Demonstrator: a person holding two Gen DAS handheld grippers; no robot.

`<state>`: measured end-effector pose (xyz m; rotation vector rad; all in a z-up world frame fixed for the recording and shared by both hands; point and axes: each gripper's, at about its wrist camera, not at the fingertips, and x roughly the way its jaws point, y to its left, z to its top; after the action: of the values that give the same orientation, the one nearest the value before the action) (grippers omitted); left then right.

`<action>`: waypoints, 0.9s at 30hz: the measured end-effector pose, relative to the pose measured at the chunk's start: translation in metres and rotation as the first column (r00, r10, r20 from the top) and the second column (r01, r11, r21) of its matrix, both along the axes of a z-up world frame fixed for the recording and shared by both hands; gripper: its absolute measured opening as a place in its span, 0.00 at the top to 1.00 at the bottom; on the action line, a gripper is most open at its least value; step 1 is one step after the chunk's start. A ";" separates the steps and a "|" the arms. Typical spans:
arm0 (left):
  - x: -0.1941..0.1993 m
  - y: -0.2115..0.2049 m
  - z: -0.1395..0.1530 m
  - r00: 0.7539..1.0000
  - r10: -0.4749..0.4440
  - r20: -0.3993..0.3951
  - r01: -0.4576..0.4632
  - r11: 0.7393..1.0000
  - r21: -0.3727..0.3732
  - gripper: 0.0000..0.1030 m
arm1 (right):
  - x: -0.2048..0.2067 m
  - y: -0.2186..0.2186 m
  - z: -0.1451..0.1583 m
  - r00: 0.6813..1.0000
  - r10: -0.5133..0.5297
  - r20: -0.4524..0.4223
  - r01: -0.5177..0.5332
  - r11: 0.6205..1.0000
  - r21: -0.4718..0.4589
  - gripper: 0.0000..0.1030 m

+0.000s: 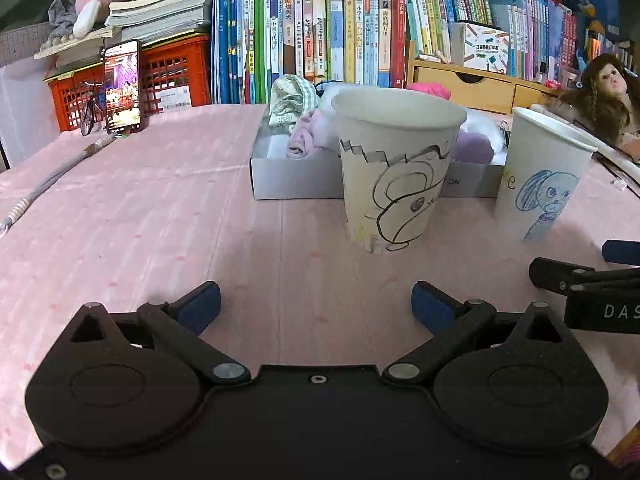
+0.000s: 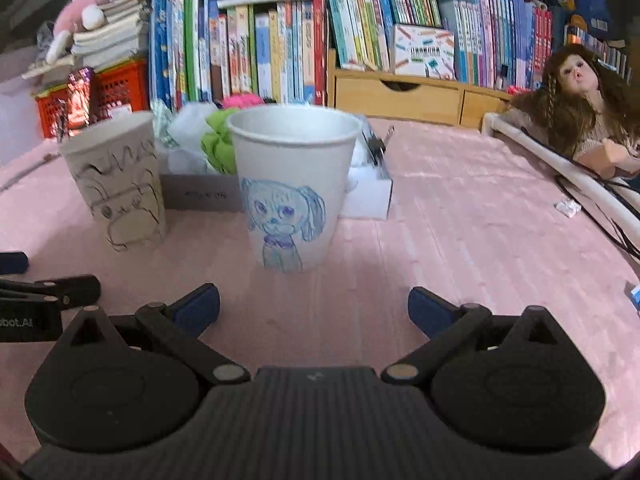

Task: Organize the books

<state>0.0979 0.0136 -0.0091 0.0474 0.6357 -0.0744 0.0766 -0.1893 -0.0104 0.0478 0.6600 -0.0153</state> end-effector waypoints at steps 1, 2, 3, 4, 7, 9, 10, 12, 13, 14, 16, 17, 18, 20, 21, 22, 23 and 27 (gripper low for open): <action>0.000 0.000 0.000 1.000 0.001 0.001 -0.001 1.000 -0.001 0.01 | 0.000 0.000 0.000 1.000 -0.002 -0.002 0.002 1.000 0.000 0.00; 0.001 0.000 0.000 1.000 0.003 -0.001 -0.003 1.000 -0.003 0.00 | 0.001 0.000 -0.001 1.000 -0.002 -0.009 0.002 1.000 -0.001 0.00; 0.002 0.000 0.000 1.000 0.003 -0.002 -0.003 1.000 -0.004 0.00 | 0.003 0.000 -0.002 1.000 0.000 -0.018 0.000 1.000 -0.002 0.00; 0.002 0.000 0.000 1.000 0.003 -0.003 -0.003 1.000 -0.003 0.00 | 0.003 0.000 -0.002 1.000 0.000 -0.019 0.000 1.000 -0.001 0.00; 0.003 -0.001 0.000 1.000 0.002 0.001 -0.002 1.000 -0.001 0.00 | 0.004 -0.001 -0.002 1.000 0.001 -0.023 -0.001 1.000 0.001 0.00; 0.004 -0.001 -0.001 1.000 -0.001 0.003 0.001 1.000 -0.002 0.00 | 0.004 -0.002 -0.003 1.000 0.003 -0.027 -0.003 1.000 0.007 0.00; 0.005 -0.001 -0.001 1.000 -0.003 0.003 0.003 1.000 -0.003 0.00 | 0.005 -0.002 -0.003 1.000 0.005 -0.028 -0.005 1.000 0.011 0.00; 0.005 0.000 -0.001 1.000 -0.008 0.001 0.008 1.000 -0.004 0.00 | 0.005 -0.003 -0.003 1.000 0.010 -0.029 -0.009 1.000 0.012 0.00; 0.005 0.000 -0.001 1.000 -0.008 0.001 0.008 1.000 -0.003 0.00 | 0.006 -0.002 -0.003 1.000 0.009 -0.029 -0.009 1.000 0.011 0.00; 0.005 0.000 -0.001 1.000 -0.008 0.003 0.008 1.000 -0.003 0.00 | 0.006 -0.002 -0.003 1.000 0.009 -0.029 -0.009 1.000 0.011 0.00; 0.005 0.000 -0.002 1.000 -0.009 0.004 0.009 1.000 -0.003 0.00 | 0.006 -0.003 -0.003 1.000 0.010 -0.029 -0.010 1.000 0.012 0.00; 0.005 0.000 -0.002 1.000 -0.009 0.004 0.009 1.000 -0.003 0.00 | 0.006 -0.002 -0.003 1.000 0.010 -0.029 -0.010 1.000 0.012 0.00; 0.005 -0.001 -0.002 1.000 -0.010 0.004 0.010 1.000 -0.003 0.00 | 0.006 -0.002 -0.003 1.000 0.011 -0.029 -0.010 1.000 0.012 0.00; 0.005 -0.001 -0.002 1.000 -0.011 0.003 0.011 1.000 -0.004 0.00 | 0.006 -0.002 -0.003 1.000 0.010 -0.029 -0.010 1.000 0.012 0.00; 0.005 -0.001 -0.002 1.000 -0.011 0.003 0.011 1.000 -0.003 0.00 | 0.006 -0.002 -0.003 1.000 0.010 -0.029 -0.010 1.000 0.012 0.00; 0.005 -0.001 -0.002 1.000 -0.011 0.003 0.011 1.000 -0.004 0.00 | 0.006 -0.002 -0.003 1.000 0.010 -0.029 -0.010 1.000 0.012 0.00; 0.005 0.000 -0.002 1.000 -0.011 0.003 0.011 1.000 -0.004 0.00 | 0.006 -0.002 -0.003 1.000 0.011 -0.029 -0.010 1.000 0.012 0.00; 0.005 -0.001 -0.002 1.000 -0.012 0.003 0.012 1.000 -0.004 0.00 | 0.006 -0.002 -0.003 1.000 0.011 -0.029 -0.011 1.000 0.012 0.00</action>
<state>0.1030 0.0130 -0.0107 0.0475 0.6325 -0.0870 0.0825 -0.1913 -0.0136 0.0559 0.6894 -0.0013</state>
